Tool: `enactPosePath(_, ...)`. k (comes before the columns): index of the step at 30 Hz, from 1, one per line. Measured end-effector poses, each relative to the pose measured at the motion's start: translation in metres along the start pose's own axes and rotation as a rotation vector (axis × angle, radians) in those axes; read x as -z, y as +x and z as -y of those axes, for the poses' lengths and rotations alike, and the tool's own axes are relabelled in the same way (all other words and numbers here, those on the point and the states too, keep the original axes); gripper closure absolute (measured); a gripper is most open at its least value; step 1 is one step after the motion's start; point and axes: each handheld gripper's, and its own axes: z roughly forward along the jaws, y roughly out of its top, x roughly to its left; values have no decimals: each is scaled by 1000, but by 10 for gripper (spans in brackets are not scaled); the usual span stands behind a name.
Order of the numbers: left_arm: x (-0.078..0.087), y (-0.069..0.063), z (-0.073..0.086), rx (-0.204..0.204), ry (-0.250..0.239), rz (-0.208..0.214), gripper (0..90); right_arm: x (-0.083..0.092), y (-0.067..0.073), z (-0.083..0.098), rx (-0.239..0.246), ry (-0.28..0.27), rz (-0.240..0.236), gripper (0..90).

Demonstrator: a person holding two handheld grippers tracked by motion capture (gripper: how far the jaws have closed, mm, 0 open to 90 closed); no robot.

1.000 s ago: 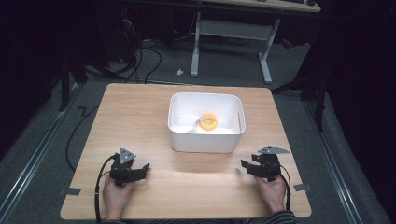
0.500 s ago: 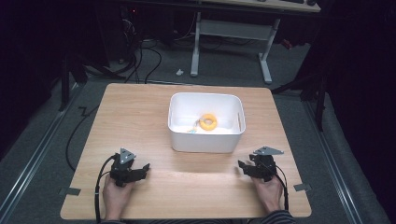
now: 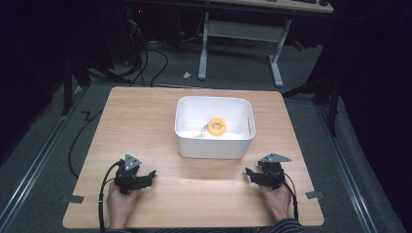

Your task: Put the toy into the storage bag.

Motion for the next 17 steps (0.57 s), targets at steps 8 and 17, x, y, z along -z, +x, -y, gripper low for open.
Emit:
enactPosePath(8,0,0,0,-1,0,0,238,-3,2,4,15,-16,14,347)
enactPosePath(17,0,0,0,3,-2,2,238,-4,4,6,27,-27,16,310)
